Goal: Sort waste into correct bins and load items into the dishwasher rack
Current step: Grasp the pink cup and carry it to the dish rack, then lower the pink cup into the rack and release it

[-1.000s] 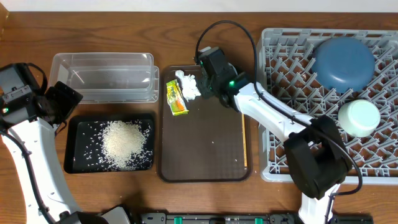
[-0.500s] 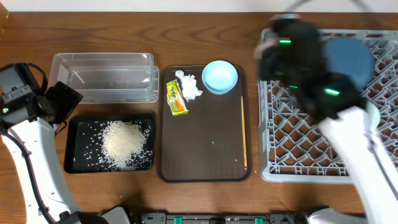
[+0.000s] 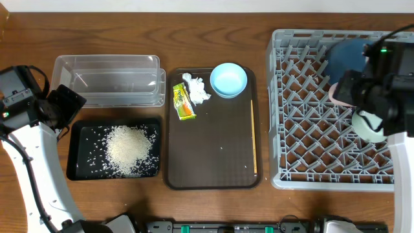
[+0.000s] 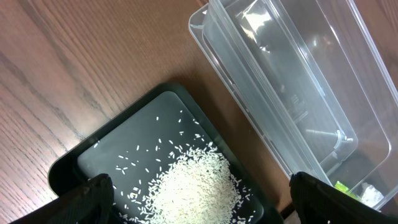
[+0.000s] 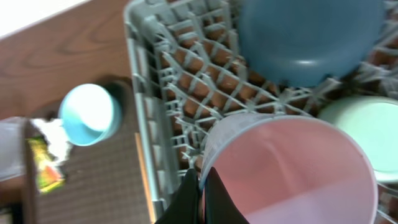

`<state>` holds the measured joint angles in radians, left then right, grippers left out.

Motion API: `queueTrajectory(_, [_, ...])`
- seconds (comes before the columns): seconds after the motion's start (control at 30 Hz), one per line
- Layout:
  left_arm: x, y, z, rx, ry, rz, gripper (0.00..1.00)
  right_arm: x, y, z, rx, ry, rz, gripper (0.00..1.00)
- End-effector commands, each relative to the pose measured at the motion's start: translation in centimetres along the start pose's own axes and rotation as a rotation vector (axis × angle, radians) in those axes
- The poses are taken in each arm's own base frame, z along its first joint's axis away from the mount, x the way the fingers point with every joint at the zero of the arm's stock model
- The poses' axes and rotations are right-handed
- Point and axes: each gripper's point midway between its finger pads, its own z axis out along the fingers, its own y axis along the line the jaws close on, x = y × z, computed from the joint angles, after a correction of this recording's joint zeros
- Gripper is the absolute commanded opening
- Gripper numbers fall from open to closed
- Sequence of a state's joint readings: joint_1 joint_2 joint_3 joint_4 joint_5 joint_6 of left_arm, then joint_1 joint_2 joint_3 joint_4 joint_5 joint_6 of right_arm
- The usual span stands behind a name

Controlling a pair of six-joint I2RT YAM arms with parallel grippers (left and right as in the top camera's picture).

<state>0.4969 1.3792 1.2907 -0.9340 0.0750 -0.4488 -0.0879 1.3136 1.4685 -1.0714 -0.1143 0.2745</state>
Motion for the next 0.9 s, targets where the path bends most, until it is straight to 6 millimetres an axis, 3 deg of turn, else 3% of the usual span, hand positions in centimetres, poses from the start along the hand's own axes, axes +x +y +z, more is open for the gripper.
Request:
queueTrajectory(0.0, [0.1,0.3,0.3,-0.011,0.006,-0.01,0.93,0.3,1.8,0.1,-0.239,0.037,-0.019,0.02])
queueTrajectory(0.2, [0.1,0.3,0.3,-0.011,0.006,-0.01,0.93,0.3,1.7,0.3,-0.494,0.038,0.037,0.01])
queueTrajectory(0.57, [0.1,0.3,0.3,-0.011,0.006,-0.01,0.93,1.1,-1.9,3.7,-0.872,-0.08,0.136,0.01])
queueTrajectory(0.87, [0.1,0.3,0.3,-0.011,0.006,-0.01,0.93,2.8,-3.0,7.0,-1.104,-0.048,0.193,0.01])
